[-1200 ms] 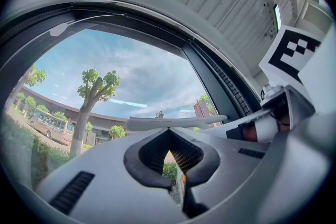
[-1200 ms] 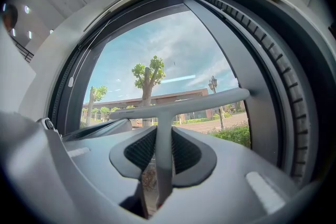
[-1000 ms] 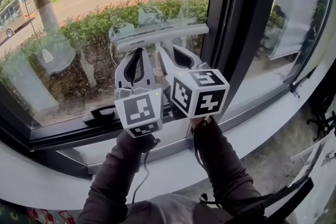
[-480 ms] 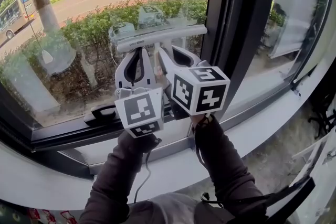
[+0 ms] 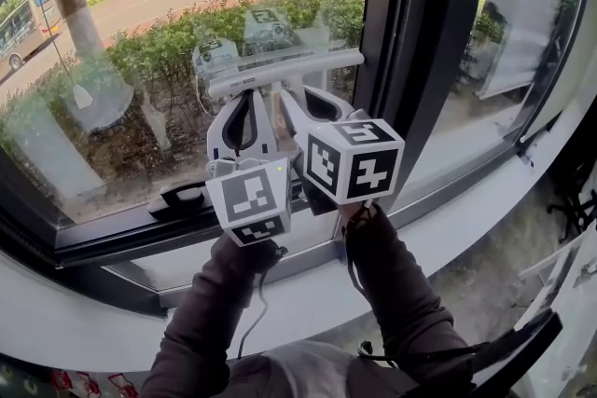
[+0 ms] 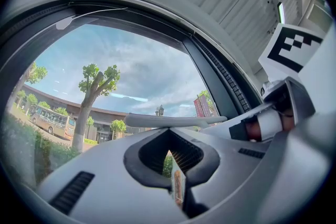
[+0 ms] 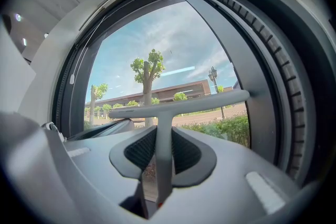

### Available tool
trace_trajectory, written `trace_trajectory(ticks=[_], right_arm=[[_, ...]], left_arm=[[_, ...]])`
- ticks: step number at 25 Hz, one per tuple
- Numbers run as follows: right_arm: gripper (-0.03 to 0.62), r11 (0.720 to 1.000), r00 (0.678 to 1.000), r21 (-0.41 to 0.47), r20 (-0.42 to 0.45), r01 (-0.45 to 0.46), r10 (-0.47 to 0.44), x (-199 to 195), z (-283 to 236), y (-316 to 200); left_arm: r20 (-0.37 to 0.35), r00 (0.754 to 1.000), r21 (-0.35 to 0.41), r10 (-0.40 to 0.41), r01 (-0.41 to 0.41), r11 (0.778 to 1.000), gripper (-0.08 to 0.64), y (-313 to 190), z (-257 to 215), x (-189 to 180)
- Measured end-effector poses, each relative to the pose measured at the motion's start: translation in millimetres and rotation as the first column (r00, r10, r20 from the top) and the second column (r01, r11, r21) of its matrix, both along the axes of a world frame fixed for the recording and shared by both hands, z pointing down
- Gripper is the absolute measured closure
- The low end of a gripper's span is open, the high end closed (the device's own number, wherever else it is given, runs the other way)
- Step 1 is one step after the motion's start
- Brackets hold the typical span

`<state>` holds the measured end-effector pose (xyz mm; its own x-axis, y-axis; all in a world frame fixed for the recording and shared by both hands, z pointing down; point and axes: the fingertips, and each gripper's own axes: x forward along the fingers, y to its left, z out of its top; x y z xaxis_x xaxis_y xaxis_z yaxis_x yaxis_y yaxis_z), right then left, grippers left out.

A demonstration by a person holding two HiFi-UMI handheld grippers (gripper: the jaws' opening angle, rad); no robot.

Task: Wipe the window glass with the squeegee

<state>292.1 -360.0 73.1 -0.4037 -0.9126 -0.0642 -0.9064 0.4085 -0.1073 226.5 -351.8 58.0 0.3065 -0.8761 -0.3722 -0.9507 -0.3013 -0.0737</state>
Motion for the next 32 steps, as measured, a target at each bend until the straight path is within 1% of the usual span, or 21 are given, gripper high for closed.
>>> trace_trajectory(ticks=[5, 8, 23, 29, 32], right_arm=[[0.514, 1.0, 1.0, -0.018, 0.018, 0.017, -0.016, -1.2, 2.1, 1.0], [0.514, 1.0, 1.0, -0.022, 0.009, 0.01, -0.01, -0.8, 3.6, 1.3], [0.514, 0.995, 1.0, -0.095, -0.001, 0.009, -0.009, 1.4, 22.3, 4.2], [0.514, 0.993, 1.0, -0.121, 0.002, 0.007, -0.007, 1.4, 45.7, 2.3], [0.514, 0.991, 1.0, -0.137, 0.004, 0.009, -0.009, 0.2, 50.5, -0.1]], left_arm=[[-0.012, 1.0, -0.013, 0.028, -0.028, 1.0, 0.56, 5.5, -1.6, 3.6], [-0.018, 0.999, -0.016, 0.038, -0.038, 0.999, 0.56, 5.9, -0.1, 4.5], [-0.008, 0.999, -0.088, 0.041, -0.042, 0.995, 0.56, 6.7, 17.8, 7.5], [-0.004, 0.999, -0.115, 0.043, -0.043, 0.992, 0.56, 4.2, 40.7, 7.8], [0.002, 0.999, -0.128, 0.041, -0.041, 0.991, 0.56, 1.8, 44.7, 6.8]])
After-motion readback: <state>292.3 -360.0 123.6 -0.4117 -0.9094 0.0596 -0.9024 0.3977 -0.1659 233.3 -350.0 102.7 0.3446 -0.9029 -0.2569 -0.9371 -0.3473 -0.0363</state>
